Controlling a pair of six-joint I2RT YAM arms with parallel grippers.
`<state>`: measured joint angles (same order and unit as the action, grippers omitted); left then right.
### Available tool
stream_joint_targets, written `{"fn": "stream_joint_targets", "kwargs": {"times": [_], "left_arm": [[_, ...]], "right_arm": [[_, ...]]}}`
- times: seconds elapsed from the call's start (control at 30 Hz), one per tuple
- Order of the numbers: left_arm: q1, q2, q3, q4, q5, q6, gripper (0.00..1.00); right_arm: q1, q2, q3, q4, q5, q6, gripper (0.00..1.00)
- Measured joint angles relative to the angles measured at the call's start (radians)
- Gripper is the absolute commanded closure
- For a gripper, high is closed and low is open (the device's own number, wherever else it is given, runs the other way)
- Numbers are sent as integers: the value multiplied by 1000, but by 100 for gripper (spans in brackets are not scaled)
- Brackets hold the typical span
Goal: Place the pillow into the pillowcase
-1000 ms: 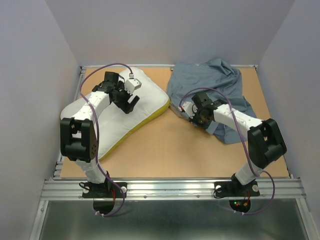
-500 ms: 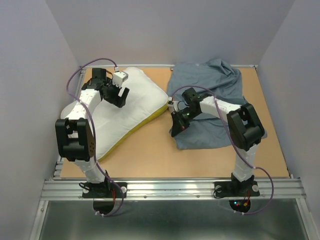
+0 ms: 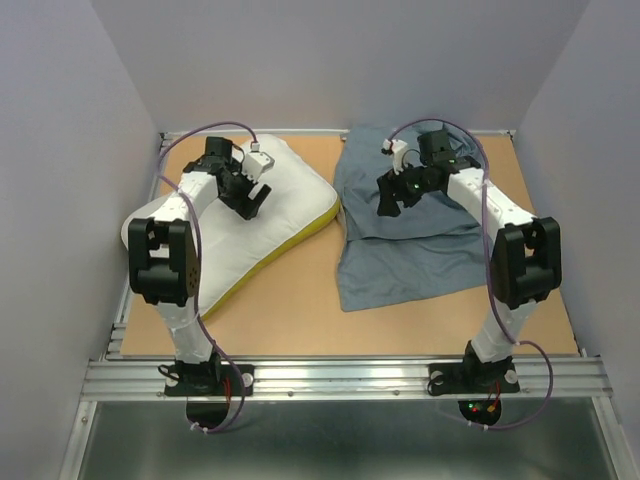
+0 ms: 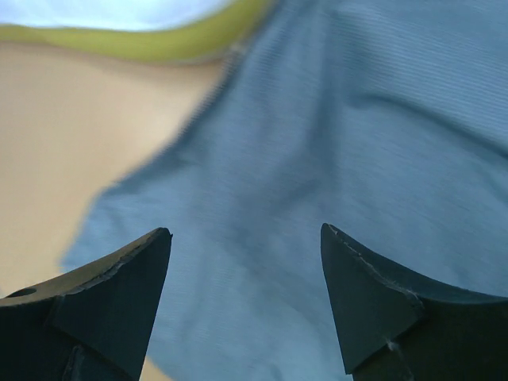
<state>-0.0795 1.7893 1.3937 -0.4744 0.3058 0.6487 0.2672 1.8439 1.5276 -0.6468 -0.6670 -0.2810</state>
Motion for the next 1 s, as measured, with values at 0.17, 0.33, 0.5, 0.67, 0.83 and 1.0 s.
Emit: {"fn": "stream_joint_targets", "kwargs": {"times": [0.17,0.33,0.5,0.67,0.83,1.0], "left_arm": [[-34,135,100,-16,-43,90,8],[-36,235,171,-36,-43,154,25],[-17,267,250,-80,-11,174,25],[31,296,305,-95,28,163,22],[95,308,337,-103,80,123,16],[137,308,343,-115,109,104,13]], "right_arm": [[-13,-52,-121,2,319,-268,19],[2,-48,-287,-42,474,-423,25],[6,6,-286,-148,449,-444,34],[66,86,-178,-237,278,-357,31],[166,238,6,-254,2,-144,24],[192,347,245,-248,-158,-19,23]]}}
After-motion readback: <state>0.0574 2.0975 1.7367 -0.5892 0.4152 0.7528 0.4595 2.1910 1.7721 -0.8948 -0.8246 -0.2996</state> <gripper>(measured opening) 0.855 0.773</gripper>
